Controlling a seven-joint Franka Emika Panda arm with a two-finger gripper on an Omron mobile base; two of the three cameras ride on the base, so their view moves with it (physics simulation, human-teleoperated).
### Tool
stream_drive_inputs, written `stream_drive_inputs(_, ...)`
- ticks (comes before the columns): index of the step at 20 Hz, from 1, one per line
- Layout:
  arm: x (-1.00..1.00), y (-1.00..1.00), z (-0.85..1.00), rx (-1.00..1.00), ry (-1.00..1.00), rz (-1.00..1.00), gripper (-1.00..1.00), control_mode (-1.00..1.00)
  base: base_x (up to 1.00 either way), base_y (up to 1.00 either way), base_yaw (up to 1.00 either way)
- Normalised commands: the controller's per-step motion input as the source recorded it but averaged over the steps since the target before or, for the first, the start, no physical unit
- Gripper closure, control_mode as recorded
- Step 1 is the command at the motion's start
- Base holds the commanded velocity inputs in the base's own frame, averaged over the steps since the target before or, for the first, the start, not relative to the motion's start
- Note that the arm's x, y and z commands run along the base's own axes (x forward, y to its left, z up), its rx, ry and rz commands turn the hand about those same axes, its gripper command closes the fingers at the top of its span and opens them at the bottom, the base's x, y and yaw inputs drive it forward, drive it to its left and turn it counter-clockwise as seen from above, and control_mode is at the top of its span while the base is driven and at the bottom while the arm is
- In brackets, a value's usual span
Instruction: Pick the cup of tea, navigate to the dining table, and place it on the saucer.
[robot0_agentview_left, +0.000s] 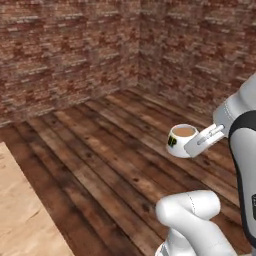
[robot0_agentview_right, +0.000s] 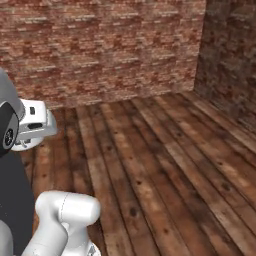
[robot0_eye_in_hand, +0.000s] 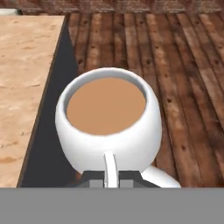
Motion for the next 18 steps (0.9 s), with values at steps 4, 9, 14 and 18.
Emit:
stream_drive_inputs(4,0.0,0.0,0.0,0.0,0.0,0.0,1.0,1.0,1.0,0.0,0.47)
stream_drive_inputs(9,0.0,0.0,0.0,0.0,0.0,0.0,1.0,1.0,1.0,0.0,0.4)
stream_drive_inputs(14,0.0,0.0,0.0,0.0,0.0,0.0,1.0,1.0,1.0,0.0,0.39)
stream_drive_inputs(18,0.0,0.0,0.0,0.0,0.0,0.0,1.0,1.0,1.0,0.0,0.39)
